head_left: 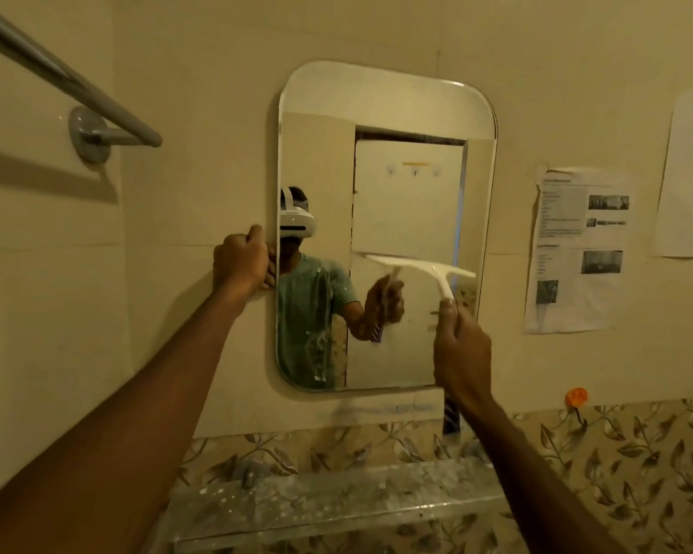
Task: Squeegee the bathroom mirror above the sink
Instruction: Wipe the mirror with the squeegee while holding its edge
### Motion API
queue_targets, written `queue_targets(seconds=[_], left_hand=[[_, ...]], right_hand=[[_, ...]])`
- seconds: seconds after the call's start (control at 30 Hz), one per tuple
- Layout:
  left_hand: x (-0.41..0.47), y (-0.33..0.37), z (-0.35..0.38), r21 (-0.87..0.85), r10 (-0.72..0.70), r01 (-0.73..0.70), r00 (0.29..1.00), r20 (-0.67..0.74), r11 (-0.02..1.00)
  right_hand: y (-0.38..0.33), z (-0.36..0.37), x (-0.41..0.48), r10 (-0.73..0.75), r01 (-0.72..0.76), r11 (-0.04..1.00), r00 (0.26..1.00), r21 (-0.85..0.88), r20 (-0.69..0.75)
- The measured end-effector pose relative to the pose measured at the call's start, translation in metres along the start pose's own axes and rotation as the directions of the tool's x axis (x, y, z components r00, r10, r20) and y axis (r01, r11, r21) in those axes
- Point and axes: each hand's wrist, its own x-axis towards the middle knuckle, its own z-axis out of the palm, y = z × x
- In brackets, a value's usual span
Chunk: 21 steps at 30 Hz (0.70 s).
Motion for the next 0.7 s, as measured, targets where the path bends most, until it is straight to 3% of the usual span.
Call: queue_targets(seconds=[0.1, 0.2, 0.33, 0.53, 0.7], left_hand=[[0.000, 0.005, 0.003, 0.073, 0.095, -0.090, 0.994, -0.057, 0.993], [0.000, 0.011, 0.004, 0.031, 0.122, -0.119, 0.988, -0.096, 0.992], [0.005, 0.008, 0.009, 0.070, 0.188, -0.182, 0.978, -0.091, 0.981], [0.013, 0.000, 0.012, 0.145, 0.278, -0.261, 0.954, -0.112, 0.954], [0.015, -0.002, 0.012, 0.168, 0.321, -0.300, 0.941, -0.111, 0.939]], right_hand=[[-0.043, 0.011, 0.045, -0.061, 0.061, 0.998, 0.998, 0.002, -0.022], [-0.080, 0.015, 0.077, -0.109, 0.108, 0.994, 0.993, -0.020, -0.045], [-0.092, 0.017, 0.096, -0.159, 0.157, 0.986, 0.987, -0.062, -0.017], [-0.031, 0.026, 0.035, -0.136, 0.139, 0.977, 0.990, -0.159, 0.029], [0.021, 0.021, -0.043, 0.025, 0.000, 0.960, 0.996, -0.280, 0.087]])
